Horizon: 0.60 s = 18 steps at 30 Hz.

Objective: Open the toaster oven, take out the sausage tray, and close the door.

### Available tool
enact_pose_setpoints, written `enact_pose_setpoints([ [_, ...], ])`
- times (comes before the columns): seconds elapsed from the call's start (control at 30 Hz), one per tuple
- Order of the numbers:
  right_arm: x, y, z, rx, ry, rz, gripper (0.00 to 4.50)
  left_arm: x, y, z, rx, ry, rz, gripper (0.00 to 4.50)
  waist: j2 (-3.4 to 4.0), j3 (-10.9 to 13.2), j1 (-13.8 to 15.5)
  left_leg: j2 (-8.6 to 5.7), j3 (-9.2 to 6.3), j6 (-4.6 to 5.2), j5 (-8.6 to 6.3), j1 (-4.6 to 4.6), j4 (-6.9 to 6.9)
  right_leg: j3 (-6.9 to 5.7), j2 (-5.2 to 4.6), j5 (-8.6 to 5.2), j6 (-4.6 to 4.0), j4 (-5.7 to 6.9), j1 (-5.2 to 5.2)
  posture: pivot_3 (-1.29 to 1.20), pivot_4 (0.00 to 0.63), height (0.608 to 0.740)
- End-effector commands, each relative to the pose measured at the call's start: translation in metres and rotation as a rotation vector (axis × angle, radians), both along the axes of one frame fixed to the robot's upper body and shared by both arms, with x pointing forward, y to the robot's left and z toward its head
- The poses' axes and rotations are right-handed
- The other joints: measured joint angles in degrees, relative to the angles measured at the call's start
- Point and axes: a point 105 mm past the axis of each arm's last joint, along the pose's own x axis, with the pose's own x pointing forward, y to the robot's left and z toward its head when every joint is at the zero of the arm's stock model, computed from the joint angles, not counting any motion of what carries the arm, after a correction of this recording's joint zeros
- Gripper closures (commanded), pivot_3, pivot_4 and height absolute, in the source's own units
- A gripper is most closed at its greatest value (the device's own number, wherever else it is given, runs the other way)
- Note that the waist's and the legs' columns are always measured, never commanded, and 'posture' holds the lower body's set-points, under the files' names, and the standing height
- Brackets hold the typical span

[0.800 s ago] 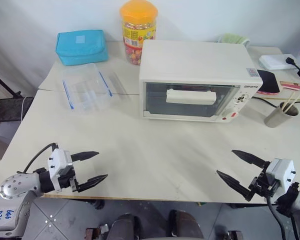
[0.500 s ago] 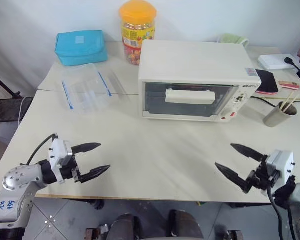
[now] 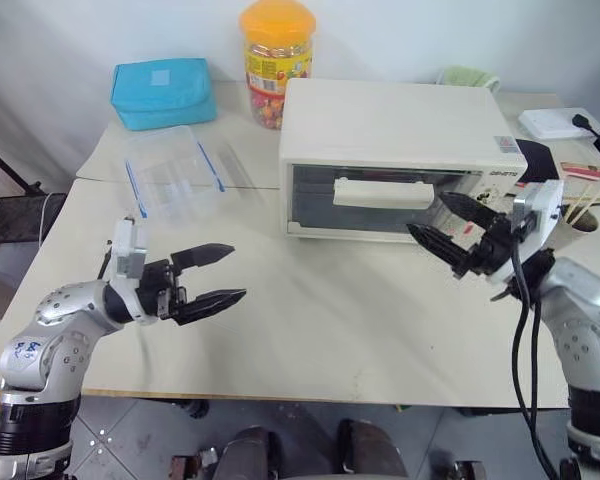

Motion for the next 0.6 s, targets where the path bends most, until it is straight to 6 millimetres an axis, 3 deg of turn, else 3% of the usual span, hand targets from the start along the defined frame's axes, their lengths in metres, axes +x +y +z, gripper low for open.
enact_pose_setpoints([
  [0.03,0.001,0.007,0.01,0.005,-0.05,0.033,0.0,-0.005,-0.005,0.004,-0.012,-0.019,-0.012,0.02,0.0,0.0,0.0,0.0,0.0,0.0,0.0,-0.01,-0.01,-0.01,0.01,0.0,0.0,-0.01,0.0,0.0,0.15,0.74],
  [0.17,-0.01,0.022,0.01,-0.005,-0.033,0.132,0.0,0.0,-0.002,0.003,-0.022,-0.015,0.029,0.02,0.0,0.0,0.1,-0.01,0.02,0.0,0.0,-0.01,0.02,0.01,-0.01,0.0,0.0,0.0,0.0,0.0,0.15,0.74],
  [0.37,-0.022,0.028,0.01,-0.022,-0.029,0.191,0.0,0.004,0.0,0.002,-0.032,-0.016,0.051,0.02,0.0,0.0,-0.3,0.03,0.04,-0.01,0.01,0.0,0.0,0.01,0.03,0.0,0.0,-0.01,-0.01,0.0,0.15,0.74],
  [0.53,-0.045,0.034,0.0,-0.167,-0.062,0.28,0.0,0.018,0.001,0.017,-0.11,-0.018,0.077,0.02,-0.01,0.0,0.0,0.05,0.06,-0.04,0.02,0.0,0.0,0.02,0.05,0.0,0.0,-0.02,-0.02,0.0,0.15,0.74],
  [0.6,-0.054,0.032,-0.012,-0.259,-0.065,0.298,0.0,0.026,0.0,0.025,-0.137,-0.031,0.079,0.41,-0.01,0.0,0.1,0.03,0.07,-0.04,0.02,0.0,0.0,0.03,0.04,0.0,0.0,-0.01,-0.02,0.0,0.15,0.74],
])
